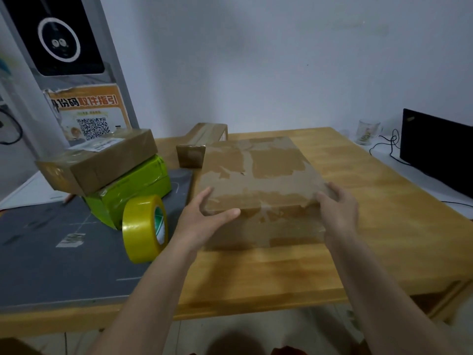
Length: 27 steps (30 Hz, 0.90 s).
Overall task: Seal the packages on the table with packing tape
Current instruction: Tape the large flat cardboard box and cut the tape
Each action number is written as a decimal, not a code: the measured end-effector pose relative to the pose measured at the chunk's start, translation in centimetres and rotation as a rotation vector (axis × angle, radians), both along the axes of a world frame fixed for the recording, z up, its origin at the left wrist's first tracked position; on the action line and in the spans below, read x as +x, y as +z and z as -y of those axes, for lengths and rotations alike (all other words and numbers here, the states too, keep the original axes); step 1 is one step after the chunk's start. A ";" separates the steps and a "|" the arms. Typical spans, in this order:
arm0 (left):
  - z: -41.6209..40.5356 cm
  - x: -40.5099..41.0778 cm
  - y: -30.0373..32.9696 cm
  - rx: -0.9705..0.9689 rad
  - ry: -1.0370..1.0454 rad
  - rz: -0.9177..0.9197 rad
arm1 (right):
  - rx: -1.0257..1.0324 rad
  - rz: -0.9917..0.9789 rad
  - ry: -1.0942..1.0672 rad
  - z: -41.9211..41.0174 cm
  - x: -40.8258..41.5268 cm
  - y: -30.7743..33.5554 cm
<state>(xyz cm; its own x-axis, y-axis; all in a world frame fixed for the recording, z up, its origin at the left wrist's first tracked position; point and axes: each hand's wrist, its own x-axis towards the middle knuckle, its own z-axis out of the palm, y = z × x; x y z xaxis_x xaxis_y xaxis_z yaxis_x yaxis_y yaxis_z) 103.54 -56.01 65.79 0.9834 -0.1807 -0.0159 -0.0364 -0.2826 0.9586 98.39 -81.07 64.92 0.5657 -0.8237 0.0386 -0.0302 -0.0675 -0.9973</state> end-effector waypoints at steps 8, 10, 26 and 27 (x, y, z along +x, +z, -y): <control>-1.3 -4.2 -0.1 0.241 0.007 0.087 | -0.137 -0.060 -0.030 -2.2 -2.7 -1.3; -1.5 -5.4 0.0 0.251 -0.027 0.095 | -0.129 -0.062 -0.066 -1.6 -2.9 -1.1; 1.2 -2.8 -1.5 -0.356 0.058 -0.269 | 0.054 0.050 -0.075 -3.0 -3.6 -2.0; 2.3 -3.5 -1.6 -0.330 0.067 -0.240 | 0.074 0.053 -0.038 -2.3 -3.5 -1.7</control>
<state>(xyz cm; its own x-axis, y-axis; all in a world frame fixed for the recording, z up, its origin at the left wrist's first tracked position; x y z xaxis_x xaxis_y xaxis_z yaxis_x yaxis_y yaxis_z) 100.06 -58.27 64.16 0.9686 -0.1504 -0.1979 0.2070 0.0471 0.9772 94.90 -78.81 63.21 0.5325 -0.8464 0.0063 0.0216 0.0061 -0.9997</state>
